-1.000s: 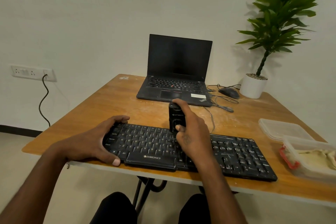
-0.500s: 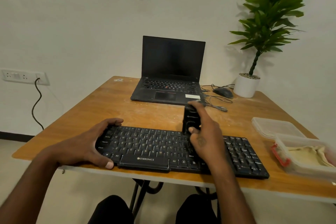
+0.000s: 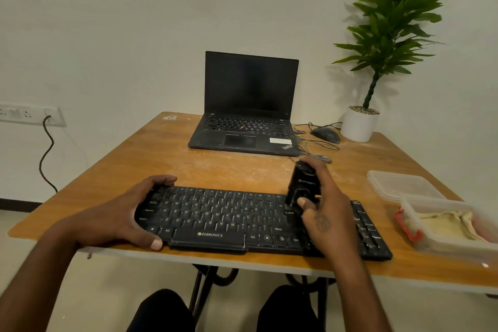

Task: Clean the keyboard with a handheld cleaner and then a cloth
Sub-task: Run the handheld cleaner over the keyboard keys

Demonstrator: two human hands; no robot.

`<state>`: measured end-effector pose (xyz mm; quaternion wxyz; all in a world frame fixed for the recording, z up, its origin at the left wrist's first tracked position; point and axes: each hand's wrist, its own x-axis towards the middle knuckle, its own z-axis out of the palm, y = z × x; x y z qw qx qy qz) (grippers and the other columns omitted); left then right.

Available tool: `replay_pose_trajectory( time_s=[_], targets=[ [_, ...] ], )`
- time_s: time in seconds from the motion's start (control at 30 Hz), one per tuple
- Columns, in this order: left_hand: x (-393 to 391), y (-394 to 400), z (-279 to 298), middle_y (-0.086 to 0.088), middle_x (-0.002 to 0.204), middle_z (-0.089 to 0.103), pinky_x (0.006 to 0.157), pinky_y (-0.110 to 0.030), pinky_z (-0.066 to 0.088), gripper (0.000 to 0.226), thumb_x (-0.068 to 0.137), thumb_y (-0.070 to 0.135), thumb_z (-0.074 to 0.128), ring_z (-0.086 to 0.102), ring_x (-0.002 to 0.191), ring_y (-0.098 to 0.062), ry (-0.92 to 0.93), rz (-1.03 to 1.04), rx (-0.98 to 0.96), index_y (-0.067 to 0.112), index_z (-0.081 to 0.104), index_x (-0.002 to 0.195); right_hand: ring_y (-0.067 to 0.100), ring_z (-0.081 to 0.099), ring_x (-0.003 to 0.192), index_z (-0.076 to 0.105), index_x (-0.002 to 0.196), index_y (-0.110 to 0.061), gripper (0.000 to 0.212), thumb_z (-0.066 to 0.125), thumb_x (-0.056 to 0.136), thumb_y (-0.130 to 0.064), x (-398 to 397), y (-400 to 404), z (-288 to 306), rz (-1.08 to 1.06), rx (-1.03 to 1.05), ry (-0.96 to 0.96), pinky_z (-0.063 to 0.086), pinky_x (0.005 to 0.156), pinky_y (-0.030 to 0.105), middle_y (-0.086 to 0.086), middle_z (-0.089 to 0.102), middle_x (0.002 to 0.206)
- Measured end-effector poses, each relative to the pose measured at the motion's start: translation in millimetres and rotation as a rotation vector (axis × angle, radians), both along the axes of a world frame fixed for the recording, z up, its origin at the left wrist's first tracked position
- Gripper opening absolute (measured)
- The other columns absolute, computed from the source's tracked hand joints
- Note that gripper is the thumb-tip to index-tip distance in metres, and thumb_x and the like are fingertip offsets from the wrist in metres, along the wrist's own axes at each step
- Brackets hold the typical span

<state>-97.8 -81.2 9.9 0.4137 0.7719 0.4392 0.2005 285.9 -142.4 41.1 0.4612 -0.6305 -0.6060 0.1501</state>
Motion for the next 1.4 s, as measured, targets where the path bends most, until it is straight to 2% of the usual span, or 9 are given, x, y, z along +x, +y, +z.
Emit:
replay_pose_trajectory(
  time_s=[0.17, 0.3, 0.4, 0.57, 0.73, 0.97, 1.23, 1.33, 1.4],
  targets=[
    [0.0, -0.8, 1.0, 0.022, 0.15, 0.045, 0.101, -0.027, 0.053, 0.123, 0.051, 0.057, 0.1, 0.056, 0.128, 0.001, 0.004, 0.003, 0.002, 0.065, 0.026, 0.149, 0.007, 0.06, 0.091, 0.032, 0.135, -0.064, 0.094, 0.058, 0.085, 0.011, -40.9, -0.5, -0.8, 0.187, -0.001, -0.066, 0.06, 0.063, 0.026, -0.01, 0.056, 0.11],
    [0.9, -1.4, 2.2, 0.022, 0.15, 0.043, 0.099, -0.021, 0.053, 0.121, 0.052, 0.057, 0.099, 0.054, 0.127, 0.004, 0.007, -0.008, 0.002, 0.066, 0.026, 0.148, 0.012, 0.066, 0.092, 0.039, 0.129, -0.067, 0.091, 0.058, 0.087, 0.011, -32.7, -5.4, 0.4, 0.292, -0.039, 0.048, 0.063, 0.066, 0.036, -0.01, 0.059, 0.113],
    [0.5, -1.3, 2.1, 0.023, 0.15, 0.043, 0.099, -0.021, 0.053, 0.122, 0.052, 0.057, 0.099, 0.054, 0.128, 0.005, 0.006, -0.009, 0.006, 0.065, 0.025, 0.149, 0.004, 0.067, 0.091, 0.044, 0.13, -0.061, 0.087, 0.057, 0.087, 0.014, -7.0, -12.4, 0.6, 0.257, -0.046, 0.18, 0.063, 0.067, 0.038, -0.011, 0.058, 0.114],
    [0.7, -1.6, 1.8, 0.024, 0.15, 0.042, 0.098, -0.021, 0.053, 0.122, 0.052, 0.057, 0.098, 0.054, 0.127, 0.005, 0.006, -0.003, 0.003, 0.064, 0.025, 0.149, 0.009, 0.062, 0.095, 0.037, 0.13, -0.067, 0.094, 0.06, 0.086, 0.012, 6.7, -18.0, -3.9, 0.086, -0.018, 0.035, 0.061, 0.07, 0.043, -0.017, 0.058, 0.109],
    [1.3, -2.3, 1.3, 0.02, 0.152, 0.042, 0.101, -0.024, 0.053, 0.123, 0.051, 0.054, 0.1, 0.055, 0.129, 0.002, -0.015, -0.01, -0.009, 0.064, 0.026, 0.15, 0.007, 0.061, 0.09, 0.033, 0.128, -0.072, 0.095, 0.059, 0.087, 0.01, -14.8, -17.6, -5.3, 0.148, -0.011, -0.037, 0.062, 0.067, 0.037, -0.016, 0.058, 0.106],
    [0.0, -0.8, -0.4, 0.021, 0.156, 0.038, 0.11, -0.036, 0.052, 0.13, 0.054, 0.049, 0.102, 0.052, 0.136, -0.004, -0.003, -0.031, -0.01, 0.062, 0.02, 0.155, 0.008, 0.063, 0.093, 0.04, 0.132, -0.064, 0.09, 0.061, 0.087, 0.011, 13.4, -19.4, -4.6, 0.116, -0.012, 0.089, 0.062, 0.068, 0.036, -0.013, 0.059, 0.111],
    [1.3, -0.1, -0.9, 0.025, 0.154, 0.036, 0.108, -0.03, 0.052, 0.124, 0.052, 0.056, 0.101, 0.05, 0.133, 0.002, 0.018, -0.019, 0.005, 0.065, 0.024, 0.15, 0.008, 0.06, 0.09, 0.031, 0.132, -0.068, 0.097, 0.058, 0.084, 0.011, -28.5, -1.9, -6.7, 0.13, -0.002, -0.039, 0.057, 0.059, 0.026, -0.007, 0.058, 0.111],
    [2.4, -0.6, 1.0, 0.026, 0.152, 0.038, 0.104, -0.025, 0.052, 0.123, 0.053, 0.057, 0.1, 0.05, 0.131, 0.005, 0.027, -0.025, 0.007, 0.064, 0.024, 0.15, 0.012, 0.062, 0.091, 0.037, 0.132, -0.065, 0.094, 0.056, 0.085, 0.015, -21.8, -4.2, -4.9, 0.18, -0.014, 0.052, 0.062, 0.061, 0.034, -0.011, 0.056, 0.112],
    [2.7, -0.4, 0.9, 0.027, 0.149, 0.04, 0.103, -0.025, 0.052, 0.122, 0.054, 0.056, 0.1, 0.051, 0.131, 0.004, 0.018, -0.022, 0.002, 0.065, 0.024, 0.149, 0.009, 0.065, 0.091, 0.042, 0.132, -0.06, 0.09, 0.056, 0.086, 0.017, -3.5, -11.3, -4.2, 0.167, -0.004, 0.13, 0.062, 0.061, 0.032, -0.012, 0.055, 0.115]
  ],
)
